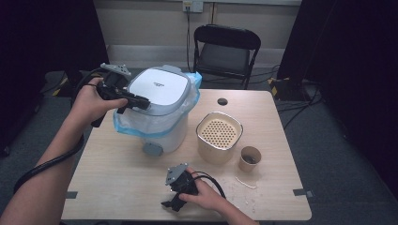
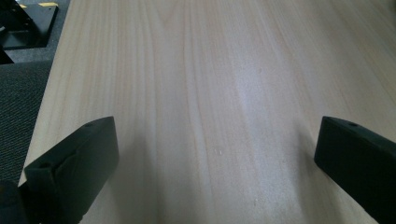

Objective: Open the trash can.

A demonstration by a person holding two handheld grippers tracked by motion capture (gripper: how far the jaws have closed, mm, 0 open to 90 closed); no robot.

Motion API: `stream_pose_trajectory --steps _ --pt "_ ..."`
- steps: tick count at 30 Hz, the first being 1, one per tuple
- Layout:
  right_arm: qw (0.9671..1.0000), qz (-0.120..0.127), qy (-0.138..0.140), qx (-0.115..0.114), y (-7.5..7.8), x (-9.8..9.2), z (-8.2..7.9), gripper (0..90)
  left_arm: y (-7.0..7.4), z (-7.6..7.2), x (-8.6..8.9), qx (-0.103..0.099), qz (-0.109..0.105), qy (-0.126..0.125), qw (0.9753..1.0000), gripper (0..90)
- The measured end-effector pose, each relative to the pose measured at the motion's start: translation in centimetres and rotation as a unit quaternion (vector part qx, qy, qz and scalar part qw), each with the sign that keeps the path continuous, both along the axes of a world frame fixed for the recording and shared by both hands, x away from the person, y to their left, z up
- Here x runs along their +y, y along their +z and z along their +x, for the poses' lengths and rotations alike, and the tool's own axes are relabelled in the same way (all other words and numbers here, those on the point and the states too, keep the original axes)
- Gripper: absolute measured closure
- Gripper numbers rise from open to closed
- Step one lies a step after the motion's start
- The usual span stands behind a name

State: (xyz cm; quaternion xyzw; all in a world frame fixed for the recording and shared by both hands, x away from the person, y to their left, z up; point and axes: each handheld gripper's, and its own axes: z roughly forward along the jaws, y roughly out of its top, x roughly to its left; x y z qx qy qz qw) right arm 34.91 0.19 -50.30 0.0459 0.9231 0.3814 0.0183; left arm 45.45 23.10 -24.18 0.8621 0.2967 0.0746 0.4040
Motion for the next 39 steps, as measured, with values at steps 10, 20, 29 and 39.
stream_pose_trajectory --steps 10,20,29,39 --pt "1.0000 0.000 0.000 0.000 0.00 0.00 0.00 0.0 -0.40 0.48 0.29 -0.010 -0.001 0.013 0.9999 89.7" --pt "1.0000 0.000 0.000 0.000 0.01 0.00 0.00 0.0 -0.50 0.44 0.37 -0.008 -0.006 0.021 0.9997 90.0" --pt "1.0000 0.000 0.000 0.000 0.00 0.00 0.00 0.0 -0.73 0.45 0.62 -0.007 -0.015 0.019 0.9997 90.0" --pt "1.0000 -0.001 0.002 -0.001 0.00 -0.02 0.03 0.0 -0.89 0.35 0.83 -0.010 -0.016 0.014 0.9997 90.0"
